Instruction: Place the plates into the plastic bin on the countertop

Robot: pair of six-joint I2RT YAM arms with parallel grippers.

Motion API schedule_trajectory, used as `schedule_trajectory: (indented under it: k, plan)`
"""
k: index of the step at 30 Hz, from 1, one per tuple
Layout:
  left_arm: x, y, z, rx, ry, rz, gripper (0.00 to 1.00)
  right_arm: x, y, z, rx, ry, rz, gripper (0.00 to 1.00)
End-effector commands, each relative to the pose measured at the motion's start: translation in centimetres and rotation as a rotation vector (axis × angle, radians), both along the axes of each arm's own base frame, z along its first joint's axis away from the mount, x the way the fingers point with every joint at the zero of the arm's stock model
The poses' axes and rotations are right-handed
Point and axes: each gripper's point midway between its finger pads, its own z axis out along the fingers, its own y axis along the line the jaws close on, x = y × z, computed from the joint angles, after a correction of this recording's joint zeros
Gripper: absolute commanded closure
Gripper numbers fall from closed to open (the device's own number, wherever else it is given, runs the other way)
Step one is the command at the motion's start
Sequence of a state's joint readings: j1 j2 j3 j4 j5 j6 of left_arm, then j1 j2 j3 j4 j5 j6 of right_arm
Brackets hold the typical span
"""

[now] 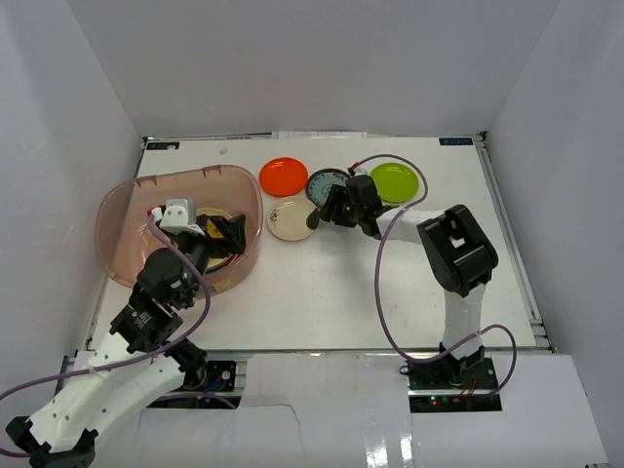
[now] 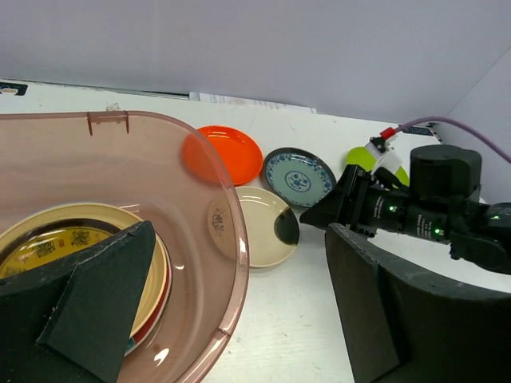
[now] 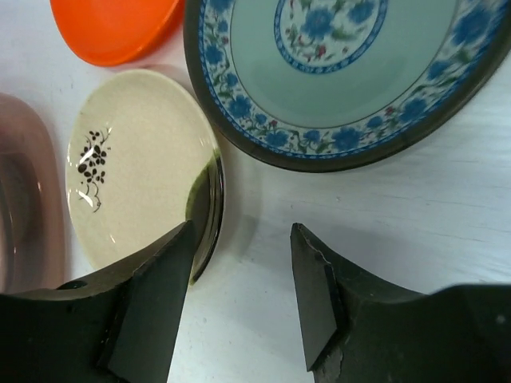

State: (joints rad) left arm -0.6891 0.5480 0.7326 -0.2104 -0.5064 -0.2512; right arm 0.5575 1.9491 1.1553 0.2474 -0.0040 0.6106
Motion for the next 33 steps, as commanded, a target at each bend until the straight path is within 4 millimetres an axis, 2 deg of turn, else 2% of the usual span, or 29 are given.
schedule_trajectory:
  k: [1,2,3,4,5,8,9,10,11,12,13,14,15,16,17,19,20,22,23,24,25,26,27,28,29,30,31,32,33]
  plan:
    - [0.1,-0.1,-0.3,0.013,0.006,-0.009,0.02,0.8,2.4,0.8,0.167,0.013,0.006,0.43]
    - [0.1,-0.2,-0.3,0.013,0.006,-0.009,0.02,1.0,3.0,0.6,0.196,0.012,0.013,0.43]
    - [0.1,-0.2,-0.3,0.015,0.006,-0.009,0.02,0.8,3.4,-0.5,0.221,0.052,0.009,0.44]
    - [0.1,-0.1,-0.4,0.015,0.006,-0.006,0.02,1.0,3.8,-0.5,0.246,0.053,0.01,0.46]
    - [0.1,-0.1,-0.3,0.015,0.004,-0.006,0.02,0.9,4.1,-1.4,0.256,0.076,0.014,0.49]
    - [0.2,0.0,-0.3,0.02,0.003,-0.001,0.02,1.3,4.3,-2.0,0.286,0.098,-0.008,0.66]
    - [0.2,0.0,-0.4,0.022,0.004,0.0,0.02,1.2,4.3,-2.1,0.29,0.102,-0.011,0.77]
    - [0.2,0.0,-0.4,0.022,0.004,0.002,0.02,1.0,4.2,-2.0,0.288,0.1,-0.015,0.83]
    - [0.2,0.1,-0.4,0.023,0.003,0.003,0.02,1.1,3.9,-0.7,0.296,0.072,-0.024,0.87]
    - [0.2,0.2,-0.4,0.025,0.004,0.007,0.02,0.4,3.1,-0.9,0.283,0.067,-0.033,0.92]
    - [0.2,0.2,-0.2,0.021,-0.002,0.008,0.02,0.1,2.7,-0.4,0.274,0.049,-0.037,0.92]
    - [0.1,0.3,-0.2,0.018,-0.003,0.008,0.02,0.0,2.2,2.3,0.283,-0.007,-0.043,0.92]
    - [0.1,0.3,-0.1,0.016,-0.005,0.01,0.02,-0.3,1.7,3.4,0.282,-0.035,-0.042,0.92]
    - [0.1,0.4,0.0,0.012,-0.009,0.011,0.02,-1.4,0.8,3.4,0.254,-0.049,-0.033,0.92]
    - [0.0,0.5,0.1,0.007,-0.012,0.013,0.02,-1.5,0.2,7.0,0.273,-0.128,-0.038,0.92]
    - [-0.1,0.9,0.5,-0.009,-0.024,0.025,0.02,-2.3,-0.9,9.3,0.254,-0.2,-0.028,0.92]
    - [-0.2,1.0,0.6,-0.015,-0.027,0.029,0.02,-2.6,-1.2,12.7,0.274,-0.273,-0.025,0.92]
    - [-0.3,1.5,1.0,-0.034,-0.04,0.045,0.02,-2.9,-0.9,16.3,0.269,-0.352,0.015,0.92]
    - [-0.4,1.9,1.3,-0.046,-0.052,0.054,0.02,-3.5,0.0,18.2,0.274,-0.39,0.041,0.92]
    - [-0.5,2.3,1.5,-0.053,-0.057,0.066,0.02,-3.7,0.7,19.3,0.267,-0.413,0.058,0.92]
    - [-0.5,2.6,1.7,-0.06,-0.064,0.075,0.02,-3.9,2.4,21.1,0.265,-0.444,0.082,0.92]
    - [-0.7,3.0,1.9,-0.071,-0.075,0.09,0.02,-3.8,3.2,21.8,0.245,-0.475,0.092,0.92]
    - [-0.8,3.5,2.0,-0.076,-0.081,0.105,0.02,-3.8,4.4,22.3,0.244,-0.483,0.109,0.92]
    - [-0.9,3.7,2.1,-0.077,-0.086,0.113,0.02,-4.1,6.6,21.3,0.232,-0.462,0.151,0.92]
    - [-0.9,3.9,2.1,-0.08,-0.089,0.119,0.02,-3.8,8.0,23.5,0.254,-0.497,0.173,0.92]
    - [-1.1,4.2,2.4,-0.086,-0.099,0.13,0.02,-3.7,9.3,23.8,0.254,-0.505,0.193,0.92]
    - [-1.1,4.4,2.4,-0.083,-0.1,0.138,0.02,-3.8,11.6,21.9,0.229,-0.479,0.22,0.92]
    - [-1.1,4.5,2.4,-0.085,-0.104,0.144,0.02,-3.4,13.2,24.4,0.252,-0.509,0.237,0.92]
    - [-1.1,4.8,2.4,-0.084,-0.105,0.155,0.02,-3.3,14.6,24.3,0.24,-0.514,0.266,0.92]
